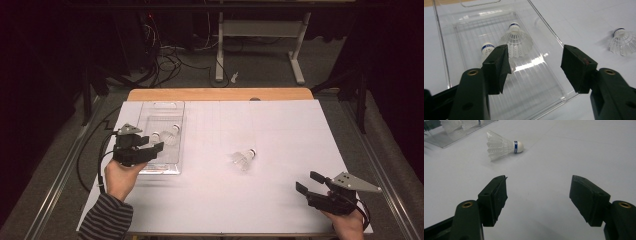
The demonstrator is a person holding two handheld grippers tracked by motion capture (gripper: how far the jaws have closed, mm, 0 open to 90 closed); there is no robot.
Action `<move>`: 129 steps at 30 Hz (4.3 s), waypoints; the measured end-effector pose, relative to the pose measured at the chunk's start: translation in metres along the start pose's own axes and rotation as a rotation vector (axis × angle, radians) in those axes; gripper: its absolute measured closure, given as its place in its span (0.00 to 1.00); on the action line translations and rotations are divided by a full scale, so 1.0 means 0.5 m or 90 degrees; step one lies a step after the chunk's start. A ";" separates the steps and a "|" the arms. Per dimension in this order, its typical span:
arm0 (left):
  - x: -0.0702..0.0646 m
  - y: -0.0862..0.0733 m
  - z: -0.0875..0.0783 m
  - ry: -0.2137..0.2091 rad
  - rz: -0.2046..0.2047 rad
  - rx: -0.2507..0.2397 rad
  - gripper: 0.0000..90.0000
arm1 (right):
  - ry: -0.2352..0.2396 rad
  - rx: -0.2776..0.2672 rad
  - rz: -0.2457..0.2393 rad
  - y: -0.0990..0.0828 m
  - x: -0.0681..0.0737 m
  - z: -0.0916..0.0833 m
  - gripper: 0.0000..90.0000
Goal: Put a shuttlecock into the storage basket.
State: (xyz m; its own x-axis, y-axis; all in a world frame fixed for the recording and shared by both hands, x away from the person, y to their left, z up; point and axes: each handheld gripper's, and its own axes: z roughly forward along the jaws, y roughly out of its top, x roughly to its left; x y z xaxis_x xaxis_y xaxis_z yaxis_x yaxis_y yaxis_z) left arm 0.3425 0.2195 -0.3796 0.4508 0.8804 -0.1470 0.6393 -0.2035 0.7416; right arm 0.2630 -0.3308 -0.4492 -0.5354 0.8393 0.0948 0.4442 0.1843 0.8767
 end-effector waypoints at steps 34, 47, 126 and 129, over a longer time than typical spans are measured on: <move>-0.014 -0.028 -0.029 -0.013 0.004 -0.037 0.44 | 0.000 -0.001 0.002 0.000 -0.001 -0.001 0.34; -0.019 -0.039 -0.036 -0.015 0.008 -0.047 0.44 | 0.000 -0.001 0.002 0.000 -0.001 -0.001 0.34; -0.038 -0.118 -0.057 -0.039 0.002 -0.096 0.43 | -0.007 -0.001 0.009 0.000 -0.004 0.000 0.34; -0.039 -0.122 -0.058 -0.039 0.002 -0.098 0.43 | -0.008 -0.001 0.011 -0.001 -0.005 -0.001 0.34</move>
State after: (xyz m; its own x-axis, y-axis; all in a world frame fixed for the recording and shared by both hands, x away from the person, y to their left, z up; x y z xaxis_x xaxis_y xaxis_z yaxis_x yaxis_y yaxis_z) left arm 0.2768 0.2273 -0.4031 0.4926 0.8514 -0.1802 0.5373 -0.1347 0.8326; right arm 0.2638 -0.3330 -0.4495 -0.5188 0.8486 0.1037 0.4517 0.1691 0.8760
